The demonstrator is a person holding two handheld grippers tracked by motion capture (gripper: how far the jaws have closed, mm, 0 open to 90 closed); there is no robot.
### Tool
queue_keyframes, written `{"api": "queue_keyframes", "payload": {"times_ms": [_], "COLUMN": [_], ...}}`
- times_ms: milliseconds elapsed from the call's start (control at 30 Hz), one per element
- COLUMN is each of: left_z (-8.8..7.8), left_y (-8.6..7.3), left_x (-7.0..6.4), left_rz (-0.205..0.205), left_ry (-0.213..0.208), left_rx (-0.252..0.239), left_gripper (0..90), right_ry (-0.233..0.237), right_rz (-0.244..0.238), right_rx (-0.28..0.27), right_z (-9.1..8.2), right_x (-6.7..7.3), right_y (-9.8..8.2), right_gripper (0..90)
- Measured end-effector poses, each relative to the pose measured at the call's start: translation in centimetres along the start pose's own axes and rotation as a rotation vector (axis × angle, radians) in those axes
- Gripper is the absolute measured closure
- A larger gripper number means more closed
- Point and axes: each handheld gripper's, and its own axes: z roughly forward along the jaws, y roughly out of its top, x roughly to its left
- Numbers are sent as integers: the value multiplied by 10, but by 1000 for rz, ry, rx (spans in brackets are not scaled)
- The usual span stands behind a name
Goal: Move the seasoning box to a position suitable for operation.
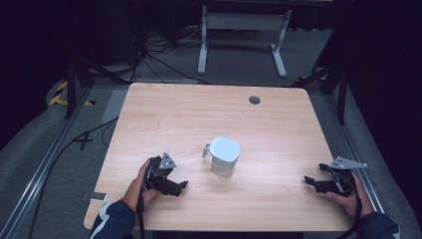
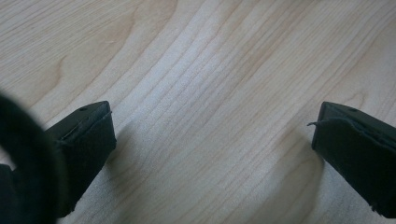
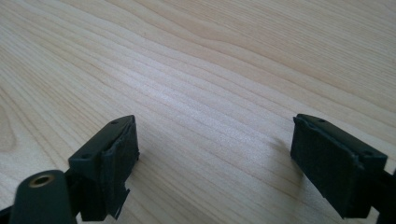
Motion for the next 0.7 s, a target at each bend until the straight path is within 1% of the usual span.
{"api": "queue_keyframes", "payload": {"times_ms": [33,100,133,167,267,367,433,467,500,533,567,600,633,667,700], "left_z": [0,0,0,0,0,-1,-1,-2,-4,-7,-10,-10,-12,-15,-17], "left_y": [0,-1,-1,-1,-1,-1,-1,-1,-1,-1,0,0,1,2,4], "left_x": [-1,-1,-1,-1,-2,-1,0,0,1,2,2,2,0,0,1], "left_rz": [-6,-6,-1,-3,-3,6,18,13,10,13,32,32,41,65,65], "left_ry": [-3,-5,-7,-8,-6,-15,-26,-22,-22,-13,-6,-6,15,14,5], "left_rx": [-2,-5,-2,-4,-3,-2,1,-9,-2,-30,-34,-34,-40,-53,-73], "left_gripper": [0,1,1,2,3,2,6,16,57,227,305,334,334,392,527], "right_ry": [-2,-11,-7,-2,9,15,18,20,22,26,28,28,30,31,32], "right_rz": [-1,-10,-5,-1,-4,-10,-9,-12,-22,-25,-27,-27,-29,-28,-26], "right_rx": [2,6,7,19,25,25,22,19,18,17,16,16,17,14,12], "right_z": [0,-1,-1,-1,-1,-1,-1,-1,-1,0,1,1,1,1,1], "right_x": [0,0,0,0,0,0,1,1,1,1,1,1,1,1,1], "right_y": [0,1,2,3,4,4,5,5,5,5,6,6,6,6,5], "right_gripper": [155,178,186,195,210,223,247,251,251,252,253,253,254,255,255]}}
